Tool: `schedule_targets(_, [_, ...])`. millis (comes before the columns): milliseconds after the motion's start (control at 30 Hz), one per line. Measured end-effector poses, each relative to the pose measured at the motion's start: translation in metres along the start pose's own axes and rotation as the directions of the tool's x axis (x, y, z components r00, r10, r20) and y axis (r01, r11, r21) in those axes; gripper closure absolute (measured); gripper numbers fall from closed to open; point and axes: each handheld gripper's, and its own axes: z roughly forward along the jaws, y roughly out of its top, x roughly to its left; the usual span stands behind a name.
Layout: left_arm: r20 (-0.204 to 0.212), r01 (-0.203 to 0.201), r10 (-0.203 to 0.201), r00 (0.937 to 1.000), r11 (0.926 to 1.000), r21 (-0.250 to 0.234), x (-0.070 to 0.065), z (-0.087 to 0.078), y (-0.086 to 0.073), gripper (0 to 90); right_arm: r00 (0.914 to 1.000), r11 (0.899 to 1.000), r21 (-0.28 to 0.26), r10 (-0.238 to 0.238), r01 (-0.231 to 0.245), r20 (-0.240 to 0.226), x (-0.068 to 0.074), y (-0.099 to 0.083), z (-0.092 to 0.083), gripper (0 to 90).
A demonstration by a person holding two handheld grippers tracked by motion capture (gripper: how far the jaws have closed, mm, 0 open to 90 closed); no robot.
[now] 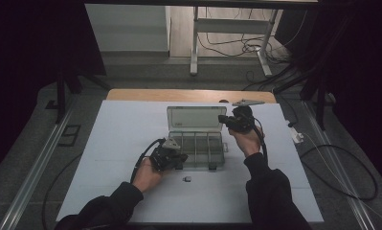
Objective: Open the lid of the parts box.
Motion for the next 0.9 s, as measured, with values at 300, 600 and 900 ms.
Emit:
schedule_targets(300, [0.002,-0.004,0.004,1.0,1.0,0.0,0.0,0.0,0.0,89.6,0.9997,1.0,-0.009,0.016,-0.015,0.02,-0.01,0.004,0.008,89.0])
schedule_targets(600, [0.004,-0.009,0.009,0.9999,1.0,0.0,0.0,0.0,0.0,89.6,0.9989,1.0,0.012,0.02,-0.02,0.042,-0.017,0.004,0.022,89.0])
schedule_targets(900, [-0.006,-0.024,0.024,0.9997,0.9997,0.001,-0.001,0.0,0.001,89.5,0.9986,0.999,0.038,0.018,-0.02,0.05,-0.02,0.001,0.023,86.7])
